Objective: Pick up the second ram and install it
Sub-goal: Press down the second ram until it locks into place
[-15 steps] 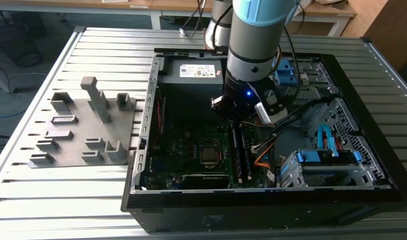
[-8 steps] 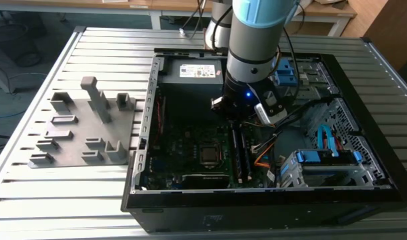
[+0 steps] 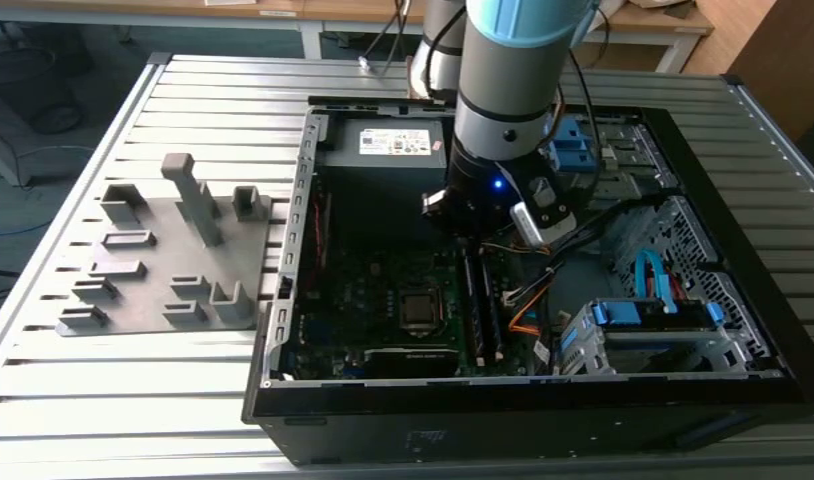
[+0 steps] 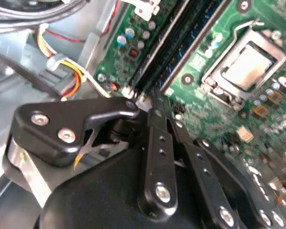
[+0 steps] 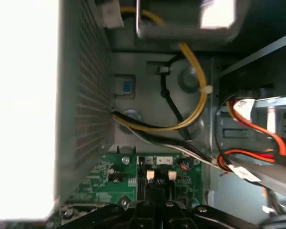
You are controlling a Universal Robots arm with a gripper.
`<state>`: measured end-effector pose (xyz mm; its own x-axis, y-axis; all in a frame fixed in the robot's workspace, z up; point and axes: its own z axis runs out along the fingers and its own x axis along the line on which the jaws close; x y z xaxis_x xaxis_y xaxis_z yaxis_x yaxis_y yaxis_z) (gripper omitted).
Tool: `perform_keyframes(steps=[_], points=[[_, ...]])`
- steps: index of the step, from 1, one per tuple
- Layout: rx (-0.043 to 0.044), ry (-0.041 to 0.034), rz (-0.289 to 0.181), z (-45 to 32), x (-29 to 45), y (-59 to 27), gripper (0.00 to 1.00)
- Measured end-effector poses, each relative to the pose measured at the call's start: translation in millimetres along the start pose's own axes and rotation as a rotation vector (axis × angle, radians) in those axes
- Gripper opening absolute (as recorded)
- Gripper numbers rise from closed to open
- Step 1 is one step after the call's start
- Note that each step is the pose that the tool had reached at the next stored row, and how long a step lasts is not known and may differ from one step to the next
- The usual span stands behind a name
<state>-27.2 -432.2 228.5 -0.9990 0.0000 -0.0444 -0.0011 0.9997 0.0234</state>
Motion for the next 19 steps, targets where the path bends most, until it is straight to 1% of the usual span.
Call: perform_keyframes(steps=[2, 3, 5, 14, 17, 19], points=[[0.0001, -0.0001, 0.0, -0.8, 0.1, -0.7, 0.1], [0.001, 0.0, 0.0, -1.0, 0.4, -2.8, 0.1], [0.0066, 0.0, 0.0, -1.1, 0.8, -7.6, 0.1], [0.0491, 0.0016, -0.002, -1.1, 1.1, -28.8, 0.1], [0.067, 0.0022, -0.003, -1.1, 1.2, -34.6, 0.1], [0.0773, 0.0029, -0.004, -1.0, 1.3, -39.1, 0.1]])
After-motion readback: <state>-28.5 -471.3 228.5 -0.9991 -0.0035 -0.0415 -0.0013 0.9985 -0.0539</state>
